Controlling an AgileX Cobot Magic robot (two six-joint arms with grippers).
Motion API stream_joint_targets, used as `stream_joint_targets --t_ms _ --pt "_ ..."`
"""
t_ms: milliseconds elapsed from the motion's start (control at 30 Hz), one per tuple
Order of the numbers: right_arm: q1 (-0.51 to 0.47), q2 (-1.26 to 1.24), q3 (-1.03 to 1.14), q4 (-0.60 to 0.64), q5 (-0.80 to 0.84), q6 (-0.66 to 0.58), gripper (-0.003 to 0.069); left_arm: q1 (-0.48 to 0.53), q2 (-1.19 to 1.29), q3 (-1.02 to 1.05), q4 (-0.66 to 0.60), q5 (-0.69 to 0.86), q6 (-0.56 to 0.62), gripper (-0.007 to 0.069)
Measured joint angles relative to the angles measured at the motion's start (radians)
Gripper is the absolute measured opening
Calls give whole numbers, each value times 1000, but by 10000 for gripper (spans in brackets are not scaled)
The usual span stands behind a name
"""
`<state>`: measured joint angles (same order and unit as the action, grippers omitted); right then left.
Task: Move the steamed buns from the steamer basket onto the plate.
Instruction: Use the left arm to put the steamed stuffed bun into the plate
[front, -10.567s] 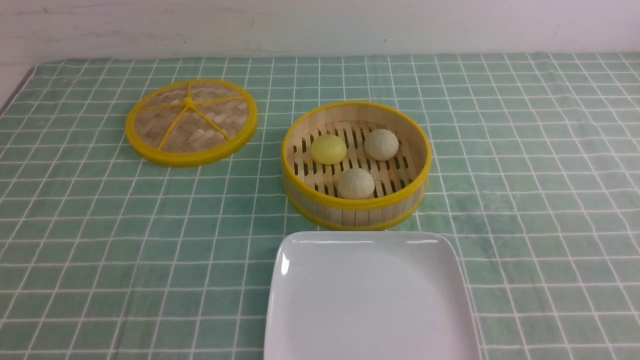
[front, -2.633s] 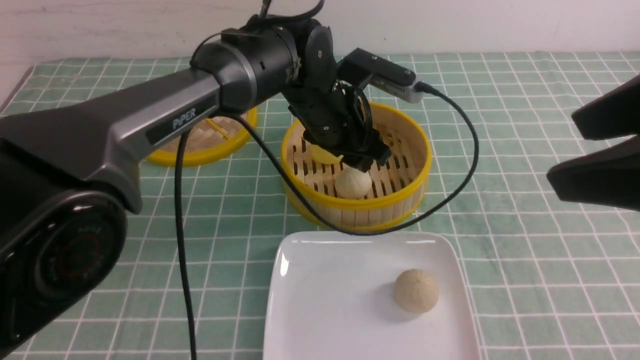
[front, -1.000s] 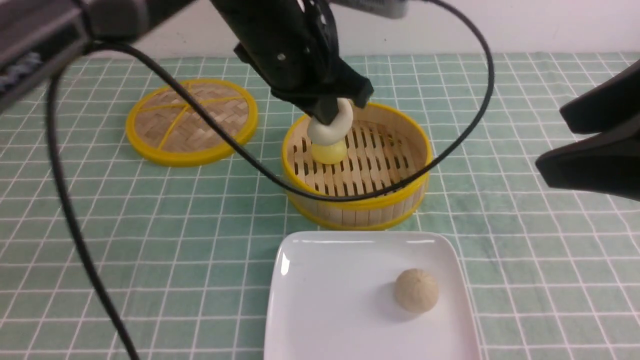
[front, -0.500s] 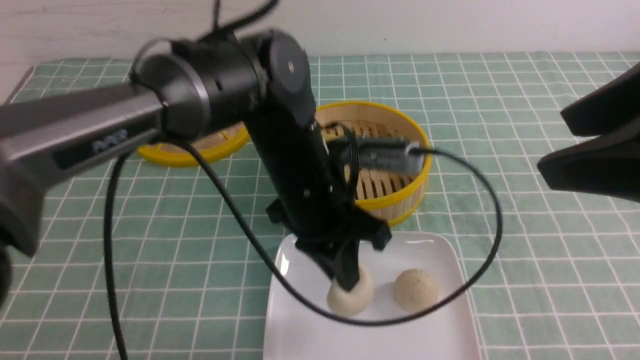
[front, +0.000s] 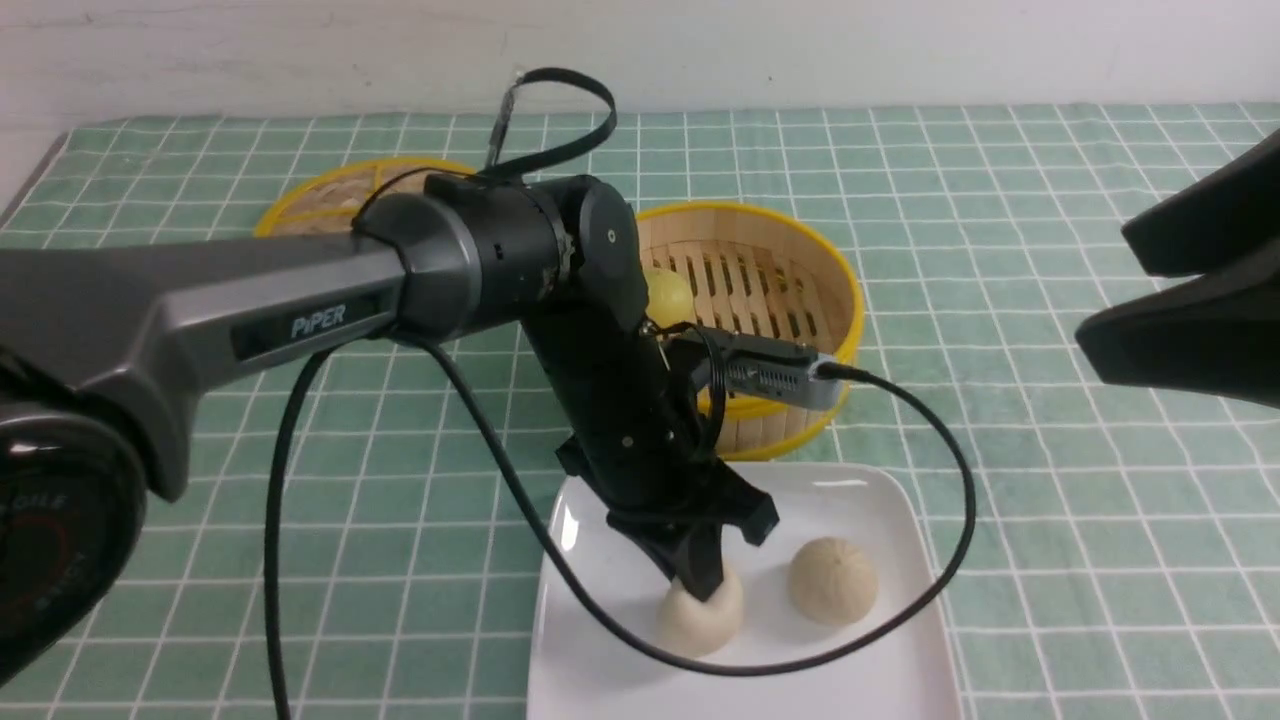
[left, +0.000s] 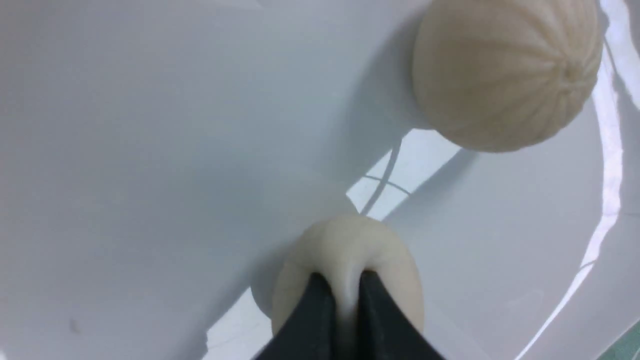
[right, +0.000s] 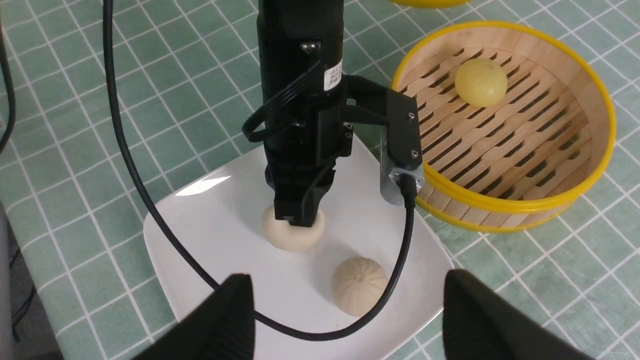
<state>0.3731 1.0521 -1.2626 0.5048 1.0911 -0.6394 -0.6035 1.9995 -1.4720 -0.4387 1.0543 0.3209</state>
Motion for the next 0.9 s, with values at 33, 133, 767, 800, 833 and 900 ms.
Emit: stream_joint_targets --t_ms 33,133,767,800,833,900 --pt "0 0 0 0 0 0 495 0 -14 0 -2 -12 2 36" --pt "0 0 0 0 1 0 495 0 -43 0 -4 -46 3 36" --pt "0 0 0 0 1 0 495 0 -39 -8 11 -54 3 41" --pt "0 0 0 0 0 0 495 0 -27 -8 12 -55 3 42" --pt "0 0 0 0 -1 0 495 0 -21 -8 12 -56 3 43" --pt "0 0 0 0 -1 0 495 0 -12 -8 12 -56 3 42"
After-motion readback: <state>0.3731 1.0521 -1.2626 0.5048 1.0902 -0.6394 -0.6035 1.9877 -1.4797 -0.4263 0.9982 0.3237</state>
